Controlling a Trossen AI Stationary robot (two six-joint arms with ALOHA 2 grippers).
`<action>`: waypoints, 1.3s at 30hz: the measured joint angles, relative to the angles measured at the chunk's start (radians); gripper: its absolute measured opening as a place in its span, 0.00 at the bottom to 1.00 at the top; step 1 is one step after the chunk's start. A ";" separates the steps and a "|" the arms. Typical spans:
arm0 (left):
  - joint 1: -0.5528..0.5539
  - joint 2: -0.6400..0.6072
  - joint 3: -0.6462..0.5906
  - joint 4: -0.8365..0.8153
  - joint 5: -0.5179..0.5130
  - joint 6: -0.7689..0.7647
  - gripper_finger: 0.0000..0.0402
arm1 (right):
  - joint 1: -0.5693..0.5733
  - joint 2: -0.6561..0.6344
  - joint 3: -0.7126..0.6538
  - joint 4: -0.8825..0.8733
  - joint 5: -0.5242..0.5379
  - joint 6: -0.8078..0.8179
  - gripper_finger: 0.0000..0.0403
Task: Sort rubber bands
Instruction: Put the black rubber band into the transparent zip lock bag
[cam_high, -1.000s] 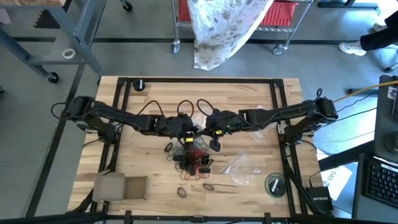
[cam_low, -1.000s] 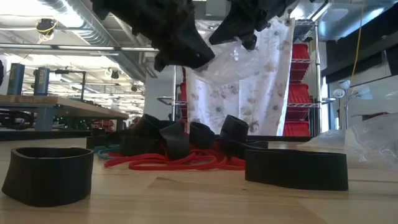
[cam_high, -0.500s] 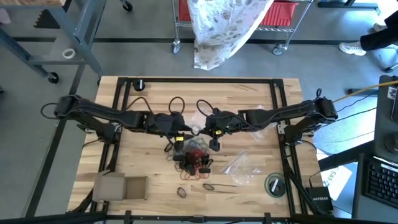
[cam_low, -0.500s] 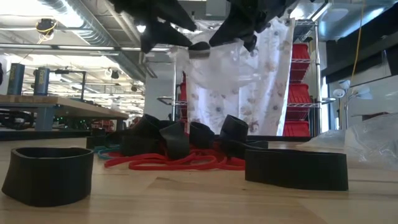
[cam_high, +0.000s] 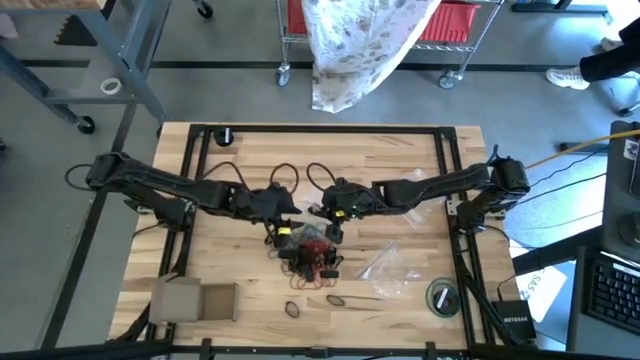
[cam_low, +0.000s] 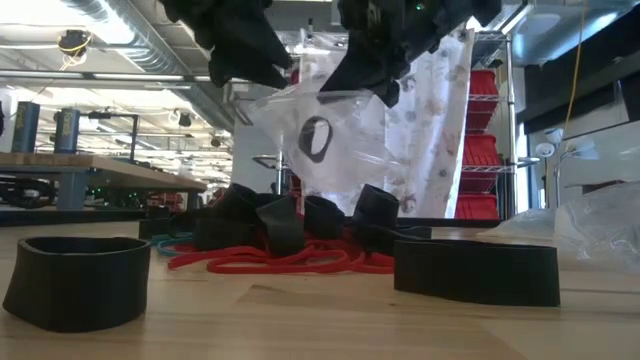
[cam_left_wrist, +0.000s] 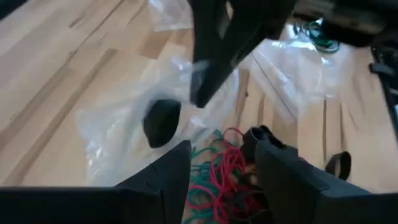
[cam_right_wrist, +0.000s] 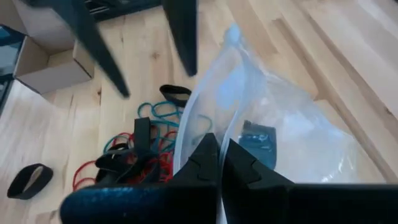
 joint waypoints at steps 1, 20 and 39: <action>-0.002 0.011 0.000 0.000 -0.008 0.002 0.43 | 0.000 0.000 0.000 -0.001 0.000 0.008 0.00; -0.079 0.034 -0.094 -0.356 -0.021 -0.354 0.43 | 0.000 -0.034 -0.018 -0.208 0.088 -0.050 0.00; -0.070 0.089 -0.294 -0.097 -0.063 -0.404 0.32 | 0.002 -0.033 -0.023 -0.197 0.116 -0.089 0.00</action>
